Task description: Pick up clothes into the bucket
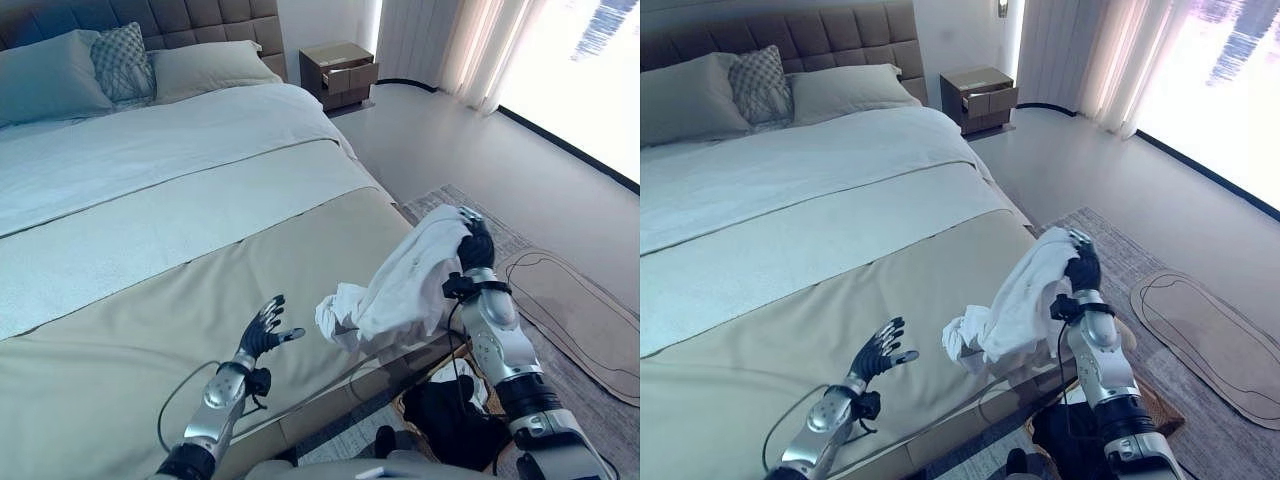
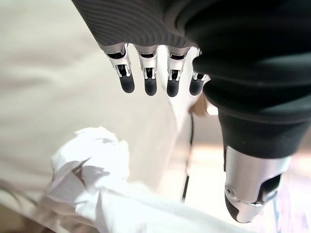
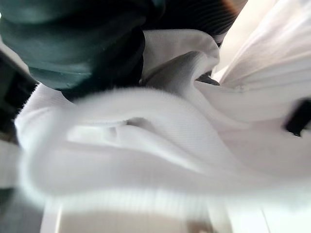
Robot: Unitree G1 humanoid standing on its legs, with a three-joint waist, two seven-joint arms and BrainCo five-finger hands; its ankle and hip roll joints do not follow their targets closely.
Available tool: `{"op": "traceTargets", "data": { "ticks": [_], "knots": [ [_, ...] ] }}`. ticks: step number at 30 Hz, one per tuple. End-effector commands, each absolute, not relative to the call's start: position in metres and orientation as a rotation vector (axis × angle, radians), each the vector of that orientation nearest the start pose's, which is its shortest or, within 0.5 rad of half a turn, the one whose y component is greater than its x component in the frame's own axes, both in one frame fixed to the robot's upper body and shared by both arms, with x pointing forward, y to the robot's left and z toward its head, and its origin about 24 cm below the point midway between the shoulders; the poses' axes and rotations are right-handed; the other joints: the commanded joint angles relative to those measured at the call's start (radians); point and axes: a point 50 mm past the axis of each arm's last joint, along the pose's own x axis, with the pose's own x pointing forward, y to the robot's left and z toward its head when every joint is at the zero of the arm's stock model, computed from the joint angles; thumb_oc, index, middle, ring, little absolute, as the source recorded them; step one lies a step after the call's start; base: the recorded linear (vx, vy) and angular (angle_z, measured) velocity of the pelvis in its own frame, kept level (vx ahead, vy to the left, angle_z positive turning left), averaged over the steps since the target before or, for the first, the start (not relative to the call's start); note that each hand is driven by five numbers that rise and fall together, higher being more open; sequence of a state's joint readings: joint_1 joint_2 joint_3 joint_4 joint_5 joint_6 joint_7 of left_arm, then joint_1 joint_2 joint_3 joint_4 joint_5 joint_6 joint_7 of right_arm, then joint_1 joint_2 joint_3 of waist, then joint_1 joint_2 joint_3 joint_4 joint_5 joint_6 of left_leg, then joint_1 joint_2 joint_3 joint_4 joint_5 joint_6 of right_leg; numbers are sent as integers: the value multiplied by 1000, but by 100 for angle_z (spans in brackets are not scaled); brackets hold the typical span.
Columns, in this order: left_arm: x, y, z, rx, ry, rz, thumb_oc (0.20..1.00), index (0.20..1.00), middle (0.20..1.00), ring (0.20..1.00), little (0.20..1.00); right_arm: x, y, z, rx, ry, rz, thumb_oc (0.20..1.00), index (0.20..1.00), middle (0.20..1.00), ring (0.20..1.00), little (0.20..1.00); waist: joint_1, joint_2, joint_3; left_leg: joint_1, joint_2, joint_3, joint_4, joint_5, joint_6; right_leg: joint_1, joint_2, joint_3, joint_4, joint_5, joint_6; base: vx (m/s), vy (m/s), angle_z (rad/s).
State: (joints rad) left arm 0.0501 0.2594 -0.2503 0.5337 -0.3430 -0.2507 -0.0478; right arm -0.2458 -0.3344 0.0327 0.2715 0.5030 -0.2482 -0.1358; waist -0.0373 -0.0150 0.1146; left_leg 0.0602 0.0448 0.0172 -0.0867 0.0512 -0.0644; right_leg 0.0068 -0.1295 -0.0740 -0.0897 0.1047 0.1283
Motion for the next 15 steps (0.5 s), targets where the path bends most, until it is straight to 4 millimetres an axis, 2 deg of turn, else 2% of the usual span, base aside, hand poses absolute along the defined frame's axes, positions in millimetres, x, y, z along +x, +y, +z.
{"op": "traceTargets", "data": {
  "ticks": [1,3,4,5,10,12,13,14,15],
  "knots": [
    [219,188,-52,-85,295,-67,1000,1000,1000,1000,1000,293,-229,131,223,-490,-195,200,200,200,200,200,9,-70,-16,-39,-52,27,155,-125,50,-7,-91,-42,69,15,55,0,0,0],
    [219,195,-44,-102,246,-33,1000,1000,1000,1000,1000,287,-239,129,109,-482,-258,200,200,200,200,200,6,-75,-8,-53,-55,21,179,-133,50,-10,-96,-36,82,10,55,0,0,0],
    [219,195,-44,-102,246,-33,1000,1000,1000,1000,1000,287,-239,129,109,-482,-259,200,200,200,200,200,6,-75,-8,-53,-55,21,180,-133,50,-10,-96,-36,83,9,55,-28,41,0],
    [223,196,-35,-115,193,-17,1000,1000,1000,1000,1000,286,-244,125,25,-464,-297,200,200,200,200,200,3,-75,-1,-57,-63,18,194,-142,59,-17,-101,-26,99,5,56,-28,58,1],
    [237,187,-14,-157,79,-17,1000,1000,1000,1000,1000,288,-242,120,-17,-432,-313,200,200,200,200,200,-15,-68,26,-54,-91,55,205,-158,88,-57,-127,13,151,6,74,-61,102,-11],
    [237,187,-14,-157,79,-17,1000,1000,1000,1000,1000,288,-242,120,-17,-433,-313,200,200,200,200,200,-11,-69,27,-53,-92,59,204,-158,89,-60,-128,18,154,5,75,-45,65,-35],
    [243,184,-6,-158,41,-19,1000,1000,1000,1000,1000,291,-239,119,-40,-424,-308,200,200,200,200,200,-26,-65,41,-45,-100,84,201,-163,96,-86,-137,29,187,13,88,-115,119,-32],
    [247,185,0,-156,7,-5,1000,1000,1000,1000,1000,295,-233,122,-38,-428,-292,200,200,200,200,200,-24,-63,61,-38,-99,119,204,-168,101,-116,-151,6,227,26,96,-169,127,-44],
    [250,189,4,-153,-10,14,1000,1000,1000,1000,1000,298,-227,123,-32,-430,-277,200,200,200,200,200,-8,-56,74,-35,-89,148,206,-169,103,-133,-178,-51,261,22,89,-112,45,-71]
  ]
}}
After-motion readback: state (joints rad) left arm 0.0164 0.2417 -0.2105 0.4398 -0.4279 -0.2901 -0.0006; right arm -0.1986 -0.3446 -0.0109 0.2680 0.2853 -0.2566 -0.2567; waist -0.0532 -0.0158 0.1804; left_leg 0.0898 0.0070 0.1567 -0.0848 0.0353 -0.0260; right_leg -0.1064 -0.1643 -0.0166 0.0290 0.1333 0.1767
